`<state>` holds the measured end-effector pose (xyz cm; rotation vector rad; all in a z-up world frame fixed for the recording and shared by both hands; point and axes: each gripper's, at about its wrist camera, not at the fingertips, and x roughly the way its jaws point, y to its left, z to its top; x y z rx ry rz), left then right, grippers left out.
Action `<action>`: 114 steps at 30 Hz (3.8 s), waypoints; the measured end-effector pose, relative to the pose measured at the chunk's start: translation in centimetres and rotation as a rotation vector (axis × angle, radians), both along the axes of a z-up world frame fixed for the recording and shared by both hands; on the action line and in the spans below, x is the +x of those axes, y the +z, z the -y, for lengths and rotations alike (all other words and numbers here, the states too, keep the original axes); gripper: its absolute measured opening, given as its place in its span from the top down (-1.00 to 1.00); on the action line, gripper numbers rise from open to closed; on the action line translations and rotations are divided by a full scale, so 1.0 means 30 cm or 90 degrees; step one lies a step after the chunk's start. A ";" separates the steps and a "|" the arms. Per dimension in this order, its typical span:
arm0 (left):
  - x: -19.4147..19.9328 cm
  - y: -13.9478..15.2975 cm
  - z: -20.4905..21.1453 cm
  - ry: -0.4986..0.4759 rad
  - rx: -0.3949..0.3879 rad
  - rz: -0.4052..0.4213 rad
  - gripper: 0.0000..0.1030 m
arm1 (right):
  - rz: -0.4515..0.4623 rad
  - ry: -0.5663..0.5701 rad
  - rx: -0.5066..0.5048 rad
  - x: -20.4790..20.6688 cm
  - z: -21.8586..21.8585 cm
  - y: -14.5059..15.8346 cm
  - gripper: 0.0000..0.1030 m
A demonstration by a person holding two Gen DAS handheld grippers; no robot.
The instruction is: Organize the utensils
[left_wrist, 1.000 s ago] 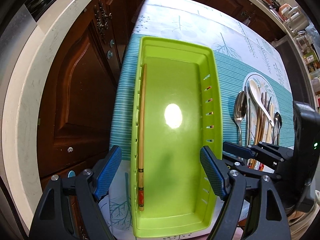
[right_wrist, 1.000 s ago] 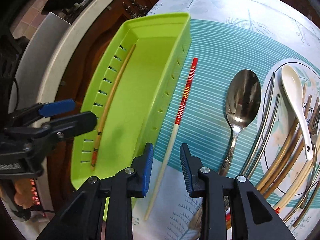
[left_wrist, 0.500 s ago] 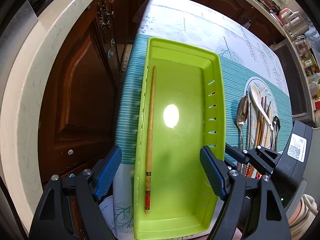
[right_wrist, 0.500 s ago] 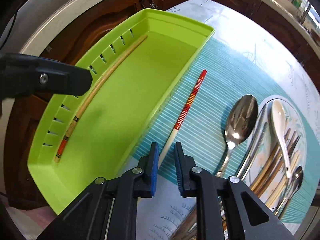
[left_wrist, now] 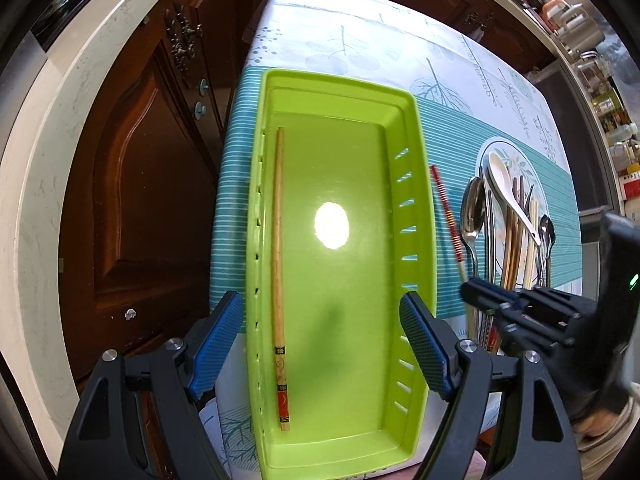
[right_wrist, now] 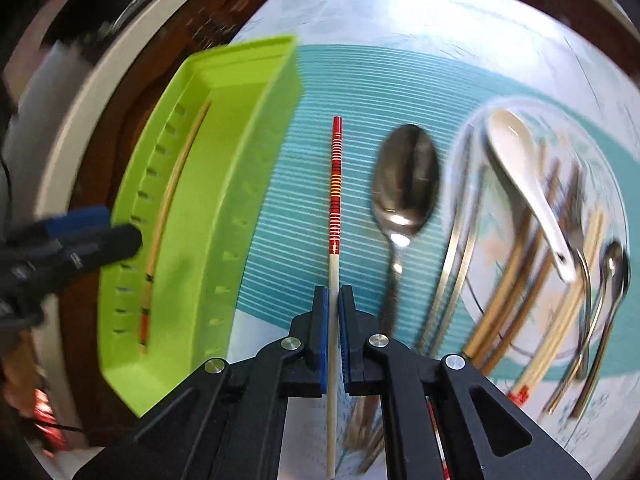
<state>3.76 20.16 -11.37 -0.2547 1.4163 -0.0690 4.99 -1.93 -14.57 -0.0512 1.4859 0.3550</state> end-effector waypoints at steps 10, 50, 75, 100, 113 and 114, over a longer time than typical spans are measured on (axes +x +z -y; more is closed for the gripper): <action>-0.020 0.065 0.007 -0.014 0.042 0.020 -0.59 | -0.015 -0.073 0.154 -0.002 0.044 0.237 0.92; -0.040 0.193 0.309 -0.053 0.049 0.056 -0.67 | 0.025 -0.153 0.132 -0.063 0.380 0.367 0.47; 0.067 -0.067 0.568 -0.032 0.046 -0.043 0.14 | -0.012 -0.191 0.105 -0.022 0.877 0.212 0.47; 0.197 -0.175 0.640 0.019 0.123 -0.103 0.30 | 0.001 -0.178 0.051 0.085 0.922 0.041 0.65; 0.239 -0.165 0.628 0.038 0.107 -0.109 0.92 | 0.103 -0.098 -0.134 0.076 0.746 -0.012 0.87; 0.239 -0.167 0.629 0.038 0.106 -0.109 0.92 | 0.109 -0.098 -0.155 0.079 0.745 -0.013 0.90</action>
